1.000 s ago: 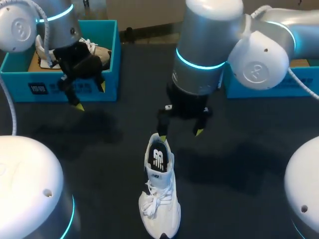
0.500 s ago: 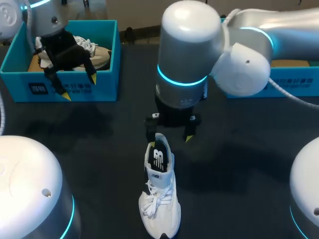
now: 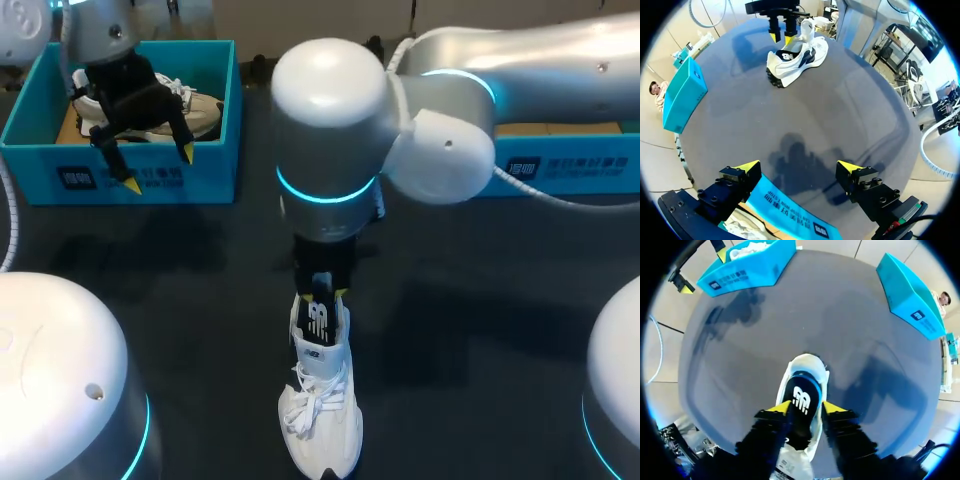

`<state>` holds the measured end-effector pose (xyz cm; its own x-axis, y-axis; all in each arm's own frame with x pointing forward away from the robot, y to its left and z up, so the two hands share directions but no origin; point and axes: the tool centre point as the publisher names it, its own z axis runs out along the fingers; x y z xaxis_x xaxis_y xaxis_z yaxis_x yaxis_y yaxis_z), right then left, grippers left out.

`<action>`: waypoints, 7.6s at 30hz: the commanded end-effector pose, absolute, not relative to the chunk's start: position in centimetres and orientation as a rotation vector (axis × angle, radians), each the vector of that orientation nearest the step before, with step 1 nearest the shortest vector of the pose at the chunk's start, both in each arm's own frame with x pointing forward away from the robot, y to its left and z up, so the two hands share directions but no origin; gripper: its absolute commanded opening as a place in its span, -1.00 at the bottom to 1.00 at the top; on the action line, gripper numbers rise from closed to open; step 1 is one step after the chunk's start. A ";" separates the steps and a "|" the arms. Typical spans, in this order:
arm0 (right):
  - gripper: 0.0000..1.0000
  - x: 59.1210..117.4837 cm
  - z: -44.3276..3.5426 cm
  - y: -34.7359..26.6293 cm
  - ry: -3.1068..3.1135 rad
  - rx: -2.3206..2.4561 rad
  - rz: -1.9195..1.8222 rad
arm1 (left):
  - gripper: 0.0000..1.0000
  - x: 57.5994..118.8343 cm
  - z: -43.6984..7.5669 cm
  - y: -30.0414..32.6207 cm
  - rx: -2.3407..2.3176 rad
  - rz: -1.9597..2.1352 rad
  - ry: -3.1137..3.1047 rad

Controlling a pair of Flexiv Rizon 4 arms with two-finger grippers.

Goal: Take the shoe out of the shoebox, open the shoe tongue, remove and reinsert the insole, then place the shoe into the shoebox

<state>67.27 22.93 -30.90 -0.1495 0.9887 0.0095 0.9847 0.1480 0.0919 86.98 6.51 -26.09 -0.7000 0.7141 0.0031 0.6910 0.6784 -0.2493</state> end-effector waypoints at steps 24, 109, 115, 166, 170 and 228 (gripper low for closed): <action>-1.00 65.2 -31.0 24.8 2.133 2.061 0.109 | 1.00 86.9 -26.0 6.5 -1.170 0.348 -2.786; -1.00 68.1 -34.5 24.2 1.954 2.075 -0.149 | 1.00 86.9 -26.0 6.5 -1.170 0.348 -2.786; -1.00 67.4 -34.9 24.7 1.887 2.074 -0.251 | 1.00 86.9 -26.0 6.5 -1.170 0.348 -2.786; -1.00 68.2 -36.5 21.7 1.839 2.009 -0.400 | 1.00 86.9 -26.0 6.5 -1.170 0.348 -2.786; -1.00 68.1 -36.0 21.7 1.829 1.987 -0.411 | 1.00 86.9 -26.0 6.5 -1.170 0.348 -2.786; -1.00 68.9 -39.5 20.6 1.831 1.991 -0.428 | 1.00 86.9 -26.0 6.5 -1.170 0.348 -2.786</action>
<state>69.51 20.95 -38.51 -0.0852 0.8653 -0.4939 0.9958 0.0908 -0.0127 86.99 6.50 -26.05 -0.7000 0.7142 0.0032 0.6911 0.6785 -0.2491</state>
